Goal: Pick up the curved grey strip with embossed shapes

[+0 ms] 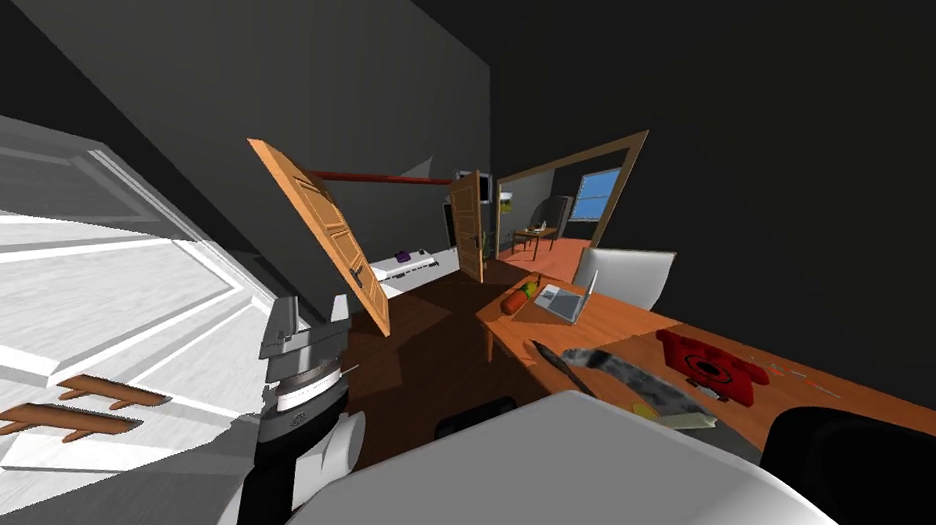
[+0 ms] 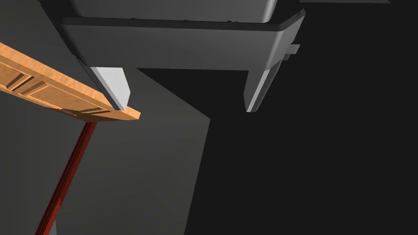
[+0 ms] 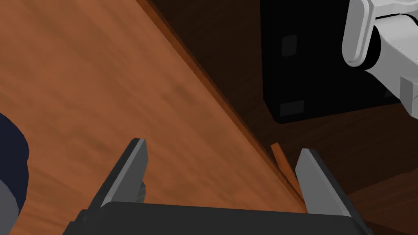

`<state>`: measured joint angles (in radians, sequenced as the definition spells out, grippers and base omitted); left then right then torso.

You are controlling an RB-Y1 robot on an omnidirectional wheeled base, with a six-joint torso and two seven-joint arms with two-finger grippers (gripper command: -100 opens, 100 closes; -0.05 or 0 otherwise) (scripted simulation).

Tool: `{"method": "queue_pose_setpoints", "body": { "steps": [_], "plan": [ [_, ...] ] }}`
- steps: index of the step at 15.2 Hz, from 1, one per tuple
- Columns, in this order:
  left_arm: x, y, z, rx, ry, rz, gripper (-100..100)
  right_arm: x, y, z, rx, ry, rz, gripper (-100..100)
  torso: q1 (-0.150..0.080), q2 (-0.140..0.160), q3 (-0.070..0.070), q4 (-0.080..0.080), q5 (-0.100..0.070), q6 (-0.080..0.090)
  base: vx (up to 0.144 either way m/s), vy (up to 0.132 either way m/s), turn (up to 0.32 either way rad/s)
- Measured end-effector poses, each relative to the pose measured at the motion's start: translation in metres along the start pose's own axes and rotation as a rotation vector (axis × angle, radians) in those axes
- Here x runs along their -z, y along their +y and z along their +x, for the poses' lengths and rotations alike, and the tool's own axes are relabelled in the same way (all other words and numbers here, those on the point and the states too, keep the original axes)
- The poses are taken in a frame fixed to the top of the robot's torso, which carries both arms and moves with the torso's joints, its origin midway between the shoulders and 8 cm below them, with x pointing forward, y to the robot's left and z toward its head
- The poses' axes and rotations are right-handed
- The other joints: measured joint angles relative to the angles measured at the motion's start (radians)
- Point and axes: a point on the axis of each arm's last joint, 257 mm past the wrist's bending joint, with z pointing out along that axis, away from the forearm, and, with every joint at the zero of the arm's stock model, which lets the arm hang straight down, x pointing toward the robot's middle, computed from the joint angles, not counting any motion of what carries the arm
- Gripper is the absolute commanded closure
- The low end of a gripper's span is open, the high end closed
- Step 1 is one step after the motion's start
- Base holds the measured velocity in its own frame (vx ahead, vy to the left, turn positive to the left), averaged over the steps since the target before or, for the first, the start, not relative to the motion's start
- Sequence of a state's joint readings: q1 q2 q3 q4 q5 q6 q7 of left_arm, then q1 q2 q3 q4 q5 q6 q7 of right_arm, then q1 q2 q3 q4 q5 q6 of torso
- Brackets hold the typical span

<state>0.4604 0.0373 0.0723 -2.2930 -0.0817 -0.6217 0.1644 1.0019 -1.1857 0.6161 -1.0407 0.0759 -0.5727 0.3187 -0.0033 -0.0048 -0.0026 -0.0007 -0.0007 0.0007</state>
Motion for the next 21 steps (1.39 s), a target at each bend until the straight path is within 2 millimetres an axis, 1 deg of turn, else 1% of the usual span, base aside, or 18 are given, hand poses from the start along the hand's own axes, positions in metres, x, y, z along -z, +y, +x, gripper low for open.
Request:
{"method": "queue_pose_setpoints", "body": {
  "steps": [2,3,7,9,12,14,15,17,18,20,21],
  "plan": [
    [0.0,0.0,0.0,0.0,0.0,0.0,0,0.012,-0.02,0.015,0.02,0.04,0.035,-100,0.0,0.0,0.0,0.0,0.0,-0.002,0.014,-0.037,0.425],
    [0.0,0.0,0.0,0.0,0.0,0.0,0,0.021,-0.032,0.023,0.036,0.065,0.056,-100,-0.001,-0.001,-0.001,0.0,0.0,-0.002,0.023,-0.056,0.375],
    [0.0,0.0,0.0,0.0,0.0,0.0,0,0.048,-0.066,0.046,0.091,0.144,0.121,-100,-0.003,-0.003,-0.002,-0.001,0.0,-0.003,0.029,-0.064,0.425],
    [0.0,0.0,0.0,0.0,0.0,0.0,0,0.059,-0.08,0.052,0.118,0.174,0.142,-100,-0.003,-0.003,-0.002,-0.001,0.0,-0.003,0.03,-0.054,0.424],
    [0.0,0.0,0.0,0.0,0.0,0.0,0,0.072,-0.092,0.056,0.154,0.209,0.161,-100,-0.002,-0.005,-0.003,-0.001,0.0,-0.003,0.044,-0.054,0.419],
    [0.0,0.0,0.0,0.0,0.0,0.0,0,0.075,-0.095,0.057,0.174,0.222,0.164,-100,-0.001,-0.006,-0.003,-0.001,0.0,-0.003,0.062,-0.04,0.47],
    [0.0,0.0,0.0,0.0,0.0,0.0,0,0.074,-0.095,0.057,0.184,0.225,0.159,-100,-0.001,-0.007,-0.004,-0.001,0.0,-0.003,0.084,-0.029,0.556],
    [0.0,0.0,0.0,0.0,0.0,0.0,0,0.066,-0.089,0.056,0.202,0.219,0.137,-100,0.0,-0.009,-0.005,-0.002,0.0,-0.003,0.092,-0.021,0.441],
    [0.0,0.0,0.0,0.0,0.0,0.0,0,0.06,-0.082,0.053,0.21,0.211,0.119,-100,0.001,-0.01,-0.005,-0.002,0.0,-0.002,0.09,0.001,0.295],
    [0.0,0.0,0.0,0.0,0.0,0.0,0,0.046,-0.07,0.045,0.221,0.194,0.09,-100,0.004,-0.01,-0.006,-0.002,0.001,-0.001,0.081,0.02,0.158],
    [0.0,0.0,0.0,0.0,0.0,0.0,0,0.045,-0.069,0.044,0.222,0.19,0.085,-100,0.005,-0.009,-0.005,-0.002,0.001,0.0,-0.006,-0.014,0.037]
  ]
}}
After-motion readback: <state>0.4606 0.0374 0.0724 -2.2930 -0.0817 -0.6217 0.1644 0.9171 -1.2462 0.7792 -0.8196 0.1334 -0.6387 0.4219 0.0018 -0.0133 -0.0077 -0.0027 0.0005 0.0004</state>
